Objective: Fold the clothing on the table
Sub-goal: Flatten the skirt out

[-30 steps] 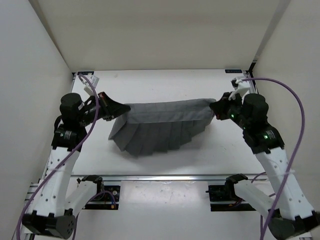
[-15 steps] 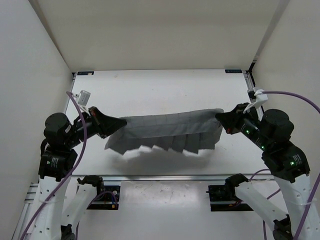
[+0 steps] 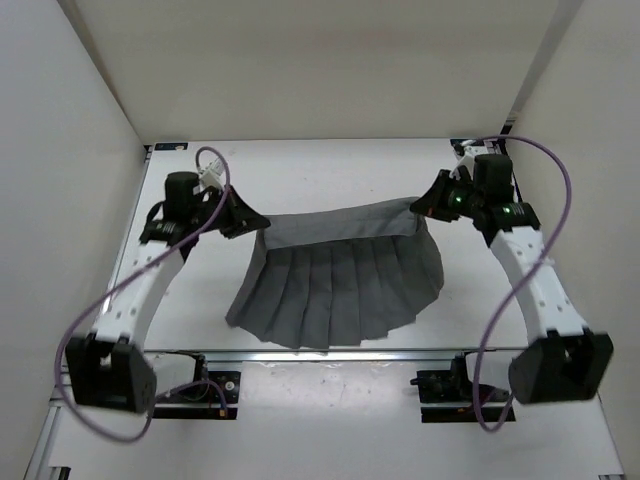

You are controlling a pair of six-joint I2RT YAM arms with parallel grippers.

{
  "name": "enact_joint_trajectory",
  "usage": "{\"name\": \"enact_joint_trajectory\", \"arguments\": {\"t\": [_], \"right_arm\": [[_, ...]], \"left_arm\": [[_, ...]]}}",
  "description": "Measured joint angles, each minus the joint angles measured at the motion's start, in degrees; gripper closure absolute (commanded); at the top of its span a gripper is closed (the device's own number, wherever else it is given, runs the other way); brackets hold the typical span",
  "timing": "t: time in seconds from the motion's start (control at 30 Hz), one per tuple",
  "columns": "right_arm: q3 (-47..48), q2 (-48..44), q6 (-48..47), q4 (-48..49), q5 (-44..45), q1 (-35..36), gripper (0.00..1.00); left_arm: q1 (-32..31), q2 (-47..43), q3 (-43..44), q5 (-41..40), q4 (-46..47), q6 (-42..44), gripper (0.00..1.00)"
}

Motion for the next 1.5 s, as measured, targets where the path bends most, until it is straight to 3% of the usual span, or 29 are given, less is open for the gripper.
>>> {"name": "enact_joint_trajectory", "arguments": {"t": [0.1,0.23,0.33,0.43,0.57,0.73,0.87,1.0,1.1,1.17,1.2,1.27,1.4,1.5], "right_arm": [[2.12,8.2,0.59,2.47,-3.19,-1.99,1.0],[13.97,16.61,0.55,3.21,-5.51,-4.37,1.0],[22.45,17.4,-0.48,4.31,-5.64,-4.63,1.0],[24.5,13.7,-1.44,6.78,-5.68,-4.22,1.0],[14.73,4.74,-1.9,9.25,-5.25,-2.73,1.0],[-4.31,-3.19,-0.63,6.51,-5.16,-1.53,1.0],[-18.29,-7.61,1.42,-2.89,-6.1,-1.88,1.0],[-21.24,-10.58,1.77,-14.99,-6.21,-1.9,1.0],[-20.76,-11.34,1.18,-20.98,-6.05,-1.33,0.98],[-20.39,-10.78,1.11,-24.46,-5.33,-0.48,0.82],[-20.2,-10.36,1.09,-25.99,-4.92,0.17,0.78],[-19.74,-9.49,1.31,-28.57,-4.22,1.29,0.63],[-17.68,-8.92,1.66,-33.05,-2.36,4.09,0.58],[-14.88,-8.79,1.64,-35.98,-1.14,5.38,0.58]], "left_arm": [[0.7,13.05,5.86,-0.59,-0.48,1.16,1.0],[1.57,25.68,21.68,0.11,-0.57,1.6,1.0],[1.86,27.96,30.8,1.01,1.29,1.42,1.0],[2.29,25.11,32.52,2.1,3.87,0.94,1.0],[2.38,16.41,23.17,2.21,6.93,0.44,1.0],[-0.15,4.55,1.46,0.59,7.82,-0.15,1.0],[-4.44,-1.84,-15.74,-1.09,5.2,-1.79,1.0],[-5.16,-11.34,-27.61,-1.97,-0.76,-3.91,0.99],[-5.14,-16.28,-30.32,-1.92,-3.06,-4.98,0.79],[-5.29,-18.45,-31.5,-1.68,-3.19,-6.08,0.62],[-5.44,-19.28,-32.02,-1.42,-3.21,-6.75,0.6],[-5.68,-20.81,-32.92,-0.81,-3.3,-7.98,0.42],[-5.7,-24.02,-33.33,0.9,-4.09,-9.33,0.38],[-6.08,-25.31,-33.27,1.29,-5.16,-9.35,0.4]]}}
